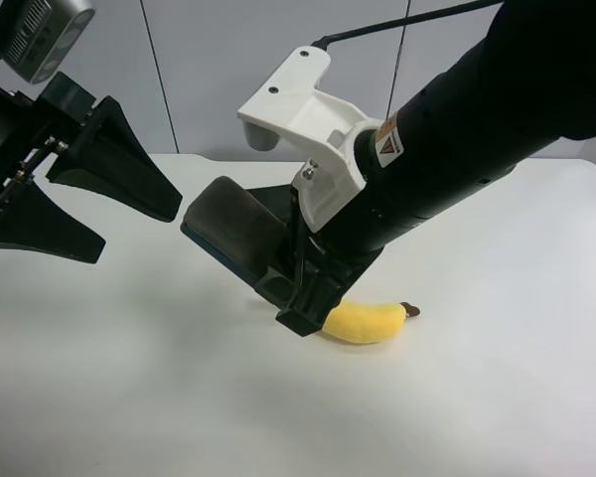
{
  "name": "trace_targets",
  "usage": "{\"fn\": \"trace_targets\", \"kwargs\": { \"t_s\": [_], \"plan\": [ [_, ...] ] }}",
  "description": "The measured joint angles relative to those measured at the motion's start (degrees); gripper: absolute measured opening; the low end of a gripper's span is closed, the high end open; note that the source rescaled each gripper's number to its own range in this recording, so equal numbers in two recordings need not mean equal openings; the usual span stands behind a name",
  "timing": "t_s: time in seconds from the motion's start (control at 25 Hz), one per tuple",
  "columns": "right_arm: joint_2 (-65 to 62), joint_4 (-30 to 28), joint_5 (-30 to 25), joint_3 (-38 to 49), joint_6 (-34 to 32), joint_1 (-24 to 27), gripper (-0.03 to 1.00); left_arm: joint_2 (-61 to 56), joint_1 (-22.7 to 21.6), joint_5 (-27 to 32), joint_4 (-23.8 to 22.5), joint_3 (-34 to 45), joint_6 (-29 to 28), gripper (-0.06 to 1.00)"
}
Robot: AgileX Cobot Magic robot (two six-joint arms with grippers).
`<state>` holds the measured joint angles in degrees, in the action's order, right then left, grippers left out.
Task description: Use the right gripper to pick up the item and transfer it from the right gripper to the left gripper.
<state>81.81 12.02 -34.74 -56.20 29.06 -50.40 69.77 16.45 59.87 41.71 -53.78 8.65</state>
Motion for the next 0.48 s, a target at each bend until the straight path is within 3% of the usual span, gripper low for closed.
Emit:
{"fn": "trace_targets", "kwargs": {
  "t_s": [0.48],
  "plan": [
    [0.65,13.54,3.36,0.00,12.67,0.00,0.01,0.56,0.07,-1.54,4.15,0.00,2.39,1.00]
  ]
}}
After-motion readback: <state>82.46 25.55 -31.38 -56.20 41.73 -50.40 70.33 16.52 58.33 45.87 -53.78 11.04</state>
